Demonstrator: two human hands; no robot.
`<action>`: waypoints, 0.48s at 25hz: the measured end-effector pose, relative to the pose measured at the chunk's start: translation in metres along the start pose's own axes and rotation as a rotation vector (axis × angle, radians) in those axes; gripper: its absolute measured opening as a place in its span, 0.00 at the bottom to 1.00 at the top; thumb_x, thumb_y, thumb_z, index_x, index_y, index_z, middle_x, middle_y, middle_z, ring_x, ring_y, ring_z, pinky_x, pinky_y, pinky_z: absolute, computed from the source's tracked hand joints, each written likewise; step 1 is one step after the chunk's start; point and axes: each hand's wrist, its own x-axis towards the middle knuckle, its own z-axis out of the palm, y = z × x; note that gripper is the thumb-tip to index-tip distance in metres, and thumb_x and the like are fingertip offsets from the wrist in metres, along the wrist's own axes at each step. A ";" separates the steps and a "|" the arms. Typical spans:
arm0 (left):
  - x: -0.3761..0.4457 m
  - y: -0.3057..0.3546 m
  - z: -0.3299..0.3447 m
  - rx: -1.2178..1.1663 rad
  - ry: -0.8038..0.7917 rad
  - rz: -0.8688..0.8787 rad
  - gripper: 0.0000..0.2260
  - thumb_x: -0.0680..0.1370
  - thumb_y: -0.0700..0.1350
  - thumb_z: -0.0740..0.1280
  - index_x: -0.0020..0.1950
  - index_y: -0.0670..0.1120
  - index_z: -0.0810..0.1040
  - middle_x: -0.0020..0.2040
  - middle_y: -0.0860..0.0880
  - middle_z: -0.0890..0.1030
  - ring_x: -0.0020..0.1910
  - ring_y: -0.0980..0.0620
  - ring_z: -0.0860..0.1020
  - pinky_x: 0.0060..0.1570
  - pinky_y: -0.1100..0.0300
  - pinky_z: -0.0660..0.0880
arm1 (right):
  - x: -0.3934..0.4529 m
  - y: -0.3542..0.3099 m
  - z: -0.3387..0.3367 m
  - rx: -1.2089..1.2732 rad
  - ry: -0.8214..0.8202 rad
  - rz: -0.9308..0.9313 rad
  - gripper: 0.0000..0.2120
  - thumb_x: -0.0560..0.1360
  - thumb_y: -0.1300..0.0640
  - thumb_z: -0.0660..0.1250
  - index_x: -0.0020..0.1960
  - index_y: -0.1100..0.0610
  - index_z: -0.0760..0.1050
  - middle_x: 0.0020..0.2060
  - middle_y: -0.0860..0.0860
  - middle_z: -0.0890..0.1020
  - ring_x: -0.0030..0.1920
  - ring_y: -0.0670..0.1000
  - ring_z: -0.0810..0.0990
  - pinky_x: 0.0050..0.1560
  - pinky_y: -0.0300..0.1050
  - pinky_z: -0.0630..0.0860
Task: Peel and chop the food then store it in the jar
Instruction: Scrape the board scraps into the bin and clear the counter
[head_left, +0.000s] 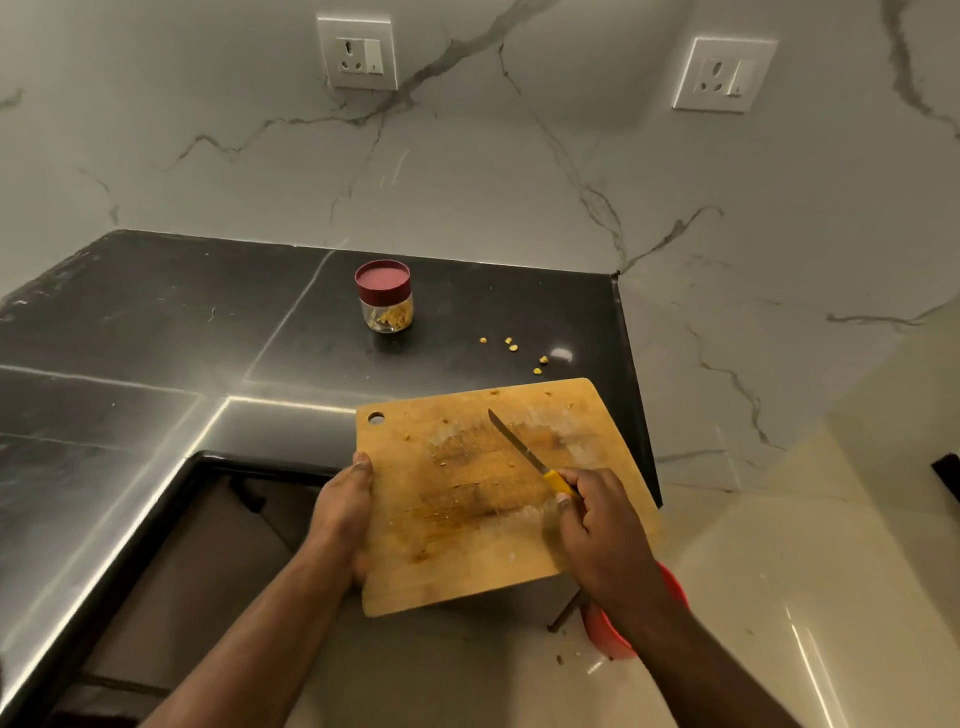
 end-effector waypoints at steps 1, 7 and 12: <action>-0.009 -0.003 0.005 -0.014 -0.007 -0.008 0.13 0.84 0.56 0.58 0.53 0.50 0.78 0.53 0.42 0.84 0.52 0.38 0.83 0.55 0.35 0.78 | -0.009 0.003 -0.004 -0.007 -0.005 -0.004 0.13 0.80 0.59 0.63 0.64 0.54 0.75 0.54 0.45 0.73 0.53 0.41 0.72 0.52 0.22 0.65; -0.049 -0.043 0.014 -0.042 -0.080 0.002 0.12 0.85 0.54 0.57 0.51 0.52 0.77 0.51 0.45 0.83 0.49 0.42 0.82 0.46 0.45 0.79 | -0.081 0.018 -0.017 -0.114 0.025 -0.062 0.12 0.79 0.56 0.63 0.60 0.52 0.77 0.51 0.41 0.73 0.54 0.42 0.72 0.55 0.33 0.68; -0.080 -0.098 0.011 -0.052 -0.081 -0.029 0.12 0.84 0.54 0.59 0.57 0.50 0.79 0.55 0.45 0.83 0.52 0.41 0.83 0.56 0.38 0.78 | -0.170 0.024 -0.016 -0.189 -0.070 -0.134 0.14 0.78 0.50 0.60 0.60 0.50 0.78 0.52 0.43 0.78 0.53 0.46 0.71 0.55 0.44 0.72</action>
